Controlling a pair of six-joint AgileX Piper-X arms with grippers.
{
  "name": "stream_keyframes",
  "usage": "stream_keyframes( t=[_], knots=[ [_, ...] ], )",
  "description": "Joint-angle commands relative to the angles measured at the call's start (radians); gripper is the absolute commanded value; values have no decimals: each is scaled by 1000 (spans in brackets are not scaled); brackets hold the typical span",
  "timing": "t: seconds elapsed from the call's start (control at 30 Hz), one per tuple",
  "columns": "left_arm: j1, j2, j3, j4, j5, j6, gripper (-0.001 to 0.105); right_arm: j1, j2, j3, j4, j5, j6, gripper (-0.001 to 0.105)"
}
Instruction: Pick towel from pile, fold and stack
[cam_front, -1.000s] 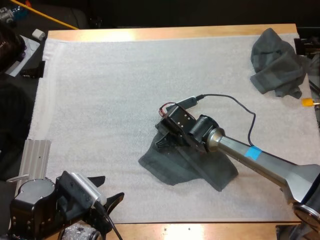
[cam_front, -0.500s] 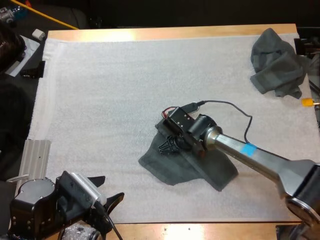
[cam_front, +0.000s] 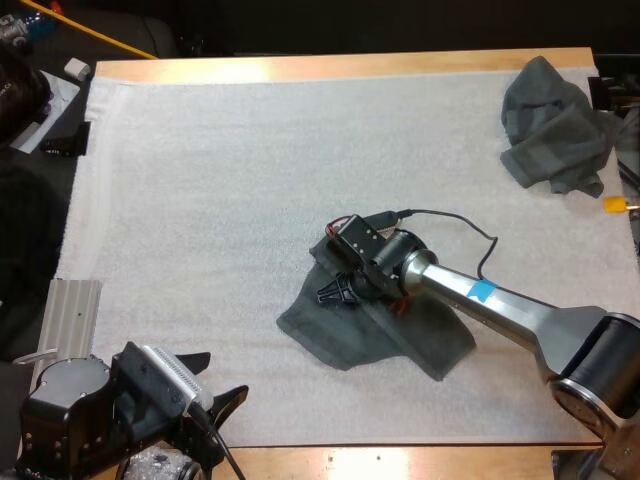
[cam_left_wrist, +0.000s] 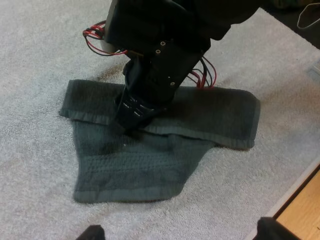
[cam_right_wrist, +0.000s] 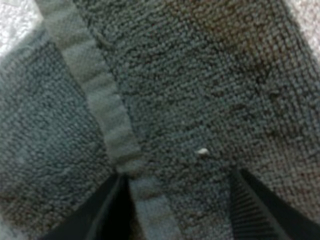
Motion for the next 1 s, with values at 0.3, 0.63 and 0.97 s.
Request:
stream_keyframes(
  t=[0.3,0.63,0.97],
  knots=[
    [-7,6,-6,1,8,-3,59,-7,-10,-7,-6,38,-22,0],
    [-6,6,-6,-2,8,0,59,-7,-103,-10,77,193,-160,0],
    [-6,9,-5,-7,4,-1,59,-57,-101,-75,13,257,-198,0]
  ],
)
